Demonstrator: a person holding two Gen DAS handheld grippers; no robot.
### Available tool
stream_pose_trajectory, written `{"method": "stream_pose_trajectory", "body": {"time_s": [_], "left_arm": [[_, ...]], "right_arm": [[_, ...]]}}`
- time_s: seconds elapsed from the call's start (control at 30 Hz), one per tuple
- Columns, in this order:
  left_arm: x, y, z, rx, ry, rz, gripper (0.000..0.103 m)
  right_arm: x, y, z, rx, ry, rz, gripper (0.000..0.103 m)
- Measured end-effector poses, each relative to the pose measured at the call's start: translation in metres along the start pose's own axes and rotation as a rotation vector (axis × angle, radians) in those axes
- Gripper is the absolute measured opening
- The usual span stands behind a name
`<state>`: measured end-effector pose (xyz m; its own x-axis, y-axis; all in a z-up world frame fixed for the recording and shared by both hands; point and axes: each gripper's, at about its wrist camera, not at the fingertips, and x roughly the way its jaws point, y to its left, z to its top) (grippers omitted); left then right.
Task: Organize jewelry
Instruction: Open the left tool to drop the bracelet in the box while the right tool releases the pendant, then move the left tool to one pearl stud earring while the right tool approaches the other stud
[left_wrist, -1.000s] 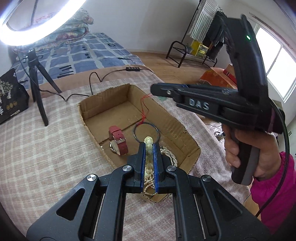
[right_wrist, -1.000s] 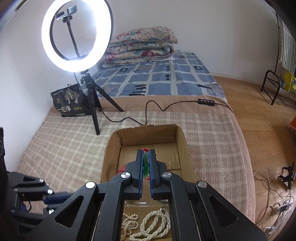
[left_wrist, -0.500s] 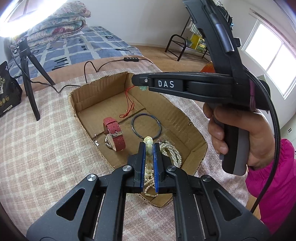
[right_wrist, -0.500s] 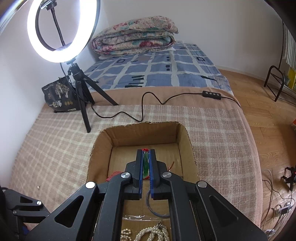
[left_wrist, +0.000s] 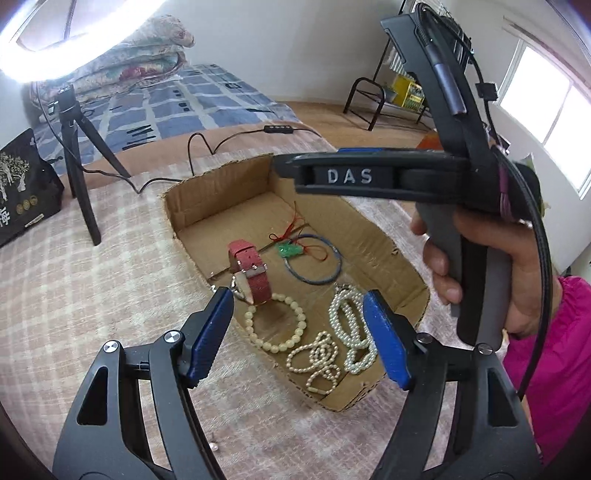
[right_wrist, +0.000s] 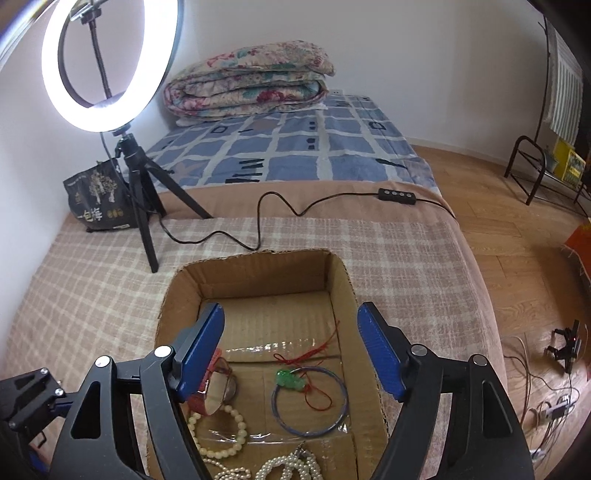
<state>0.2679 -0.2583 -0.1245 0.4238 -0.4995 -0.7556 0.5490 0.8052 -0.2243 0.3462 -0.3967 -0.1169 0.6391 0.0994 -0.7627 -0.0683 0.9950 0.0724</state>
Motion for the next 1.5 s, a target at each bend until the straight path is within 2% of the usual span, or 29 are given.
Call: {"method": "stream_pose_trajectory", "body": {"time_s": [0.3, 0.43, 0.67, 0.93, 1.13, 1.5], "left_arm": [[-0.017, 0.000, -0.005, 0.018, -0.014, 0.035, 0.075], [-0.035, 0.002, -0.008, 0.014, -0.032, 0.046, 0.075], [-0.078, 0.014, -0.017, 0.011, -0.074, 0.095, 0.075], [-0.136, 0.039, -0.034, -0.022, -0.133, 0.168, 0.075], [-0.170, 0.051, -0.052, -0.024, -0.166, 0.224, 0.075], [-0.202, 0.072, -0.083, -0.038, -0.188, 0.281, 0.075]], "right_arm": [[-0.021, 0.002, -0.001, 0.016, -0.020, -0.015, 0.075], [-0.037, 0.006, -0.001, 0.023, -0.036, -0.030, 0.075], [-0.073, 0.017, -0.007, 0.026, -0.053, -0.005, 0.075], [-0.110, 0.049, -0.030, -0.059, -0.049, -0.031, 0.075], [-0.128, 0.075, -0.052, -0.107, -0.049, -0.017, 0.075], [-0.142, 0.120, -0.088, -0.147, -0.040, 0.041, 0.075]]}}
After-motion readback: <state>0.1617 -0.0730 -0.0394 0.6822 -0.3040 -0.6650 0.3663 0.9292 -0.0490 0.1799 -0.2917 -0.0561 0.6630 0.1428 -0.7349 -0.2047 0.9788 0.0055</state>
